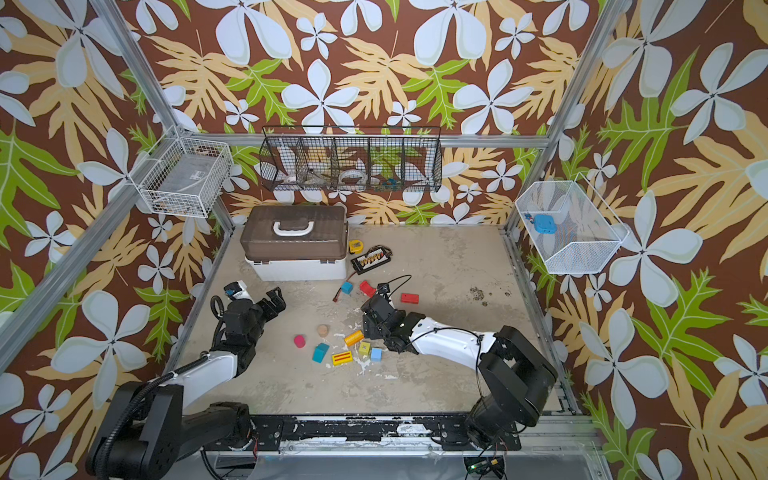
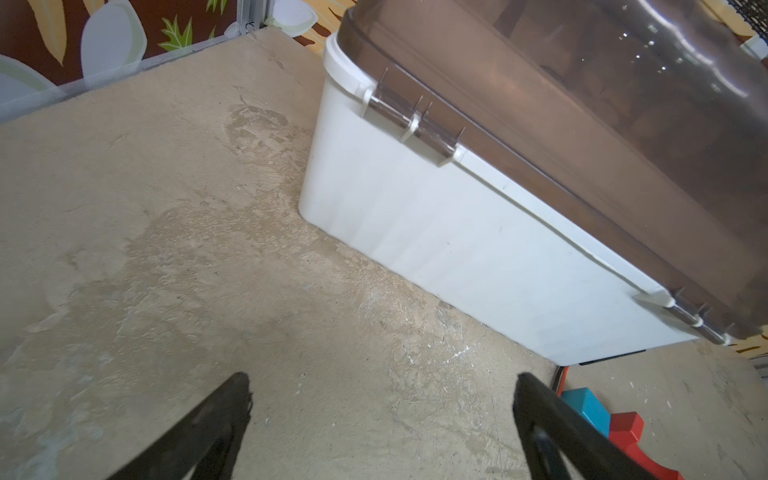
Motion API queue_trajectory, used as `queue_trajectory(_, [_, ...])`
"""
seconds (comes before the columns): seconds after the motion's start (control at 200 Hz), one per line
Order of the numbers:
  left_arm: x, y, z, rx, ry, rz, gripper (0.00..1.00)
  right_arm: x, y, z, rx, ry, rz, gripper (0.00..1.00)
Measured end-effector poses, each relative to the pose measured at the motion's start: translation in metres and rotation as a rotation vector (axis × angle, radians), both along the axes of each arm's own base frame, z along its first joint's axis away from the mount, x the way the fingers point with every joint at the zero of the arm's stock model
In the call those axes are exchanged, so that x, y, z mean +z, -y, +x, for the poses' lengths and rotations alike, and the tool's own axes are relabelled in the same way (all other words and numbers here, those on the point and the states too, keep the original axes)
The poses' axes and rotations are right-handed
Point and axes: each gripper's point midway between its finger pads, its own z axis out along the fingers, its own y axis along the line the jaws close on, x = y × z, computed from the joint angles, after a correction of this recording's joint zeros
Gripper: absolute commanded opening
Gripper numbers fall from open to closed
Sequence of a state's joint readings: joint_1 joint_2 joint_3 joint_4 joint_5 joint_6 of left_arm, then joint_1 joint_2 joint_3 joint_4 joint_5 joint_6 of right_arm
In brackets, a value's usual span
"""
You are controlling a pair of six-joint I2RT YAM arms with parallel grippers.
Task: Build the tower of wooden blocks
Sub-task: 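Swing the right gripper over the yellow red-striped block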
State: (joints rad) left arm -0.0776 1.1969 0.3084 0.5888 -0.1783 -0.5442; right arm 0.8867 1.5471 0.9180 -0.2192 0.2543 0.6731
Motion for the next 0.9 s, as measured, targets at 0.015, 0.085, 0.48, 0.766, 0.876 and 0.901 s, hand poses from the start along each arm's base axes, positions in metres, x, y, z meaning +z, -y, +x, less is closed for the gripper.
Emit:
queue_trajectory(0.015, [0.0, 0.0, 0.0, 0.0, 0.0, 0.0, 1.0, 0.003, -0.005, -0.004, 0.015, -0.001, 0.002, 0.83])
queue_trajectory(0.085, [0.0, 0.0, 0.0, 0.002, -0.006, 0.0, 1.0, 0.024, -0.037, -0.029, 0.12, -0.013, 0.031, 0.83])
queue_trajectory(0.48, [0.007, 0.058, -0.033, -0.178, -0.082, -0.468, 1.0, 0.06, -0.067, -0.049, 0.265, 0.028, 0.013, 0.82])
queue_trajectory(0.766, [0.06, 0.057, -0.041, -0.22, 0.027, -0.412, 1.0, 0.037, -0.072, -0.096, 0.351, 0.012, 0.024, 0.81])
queue_trajectory(0.876, [-0.001, 0.052, -0.065, -0.185, -0.083, -0.402, 1.0, 0.022, -0.079, -0.098, 0.34, -0.001, 0.013, 0.78])
queue_trajectory(0.901, [-0.008, 0.051, -0.068, -0.182, -0.096, -0.402, 1.0, 0.017, -0.08, -0.098, 0.34, -0.008, 0.003, 0.77])
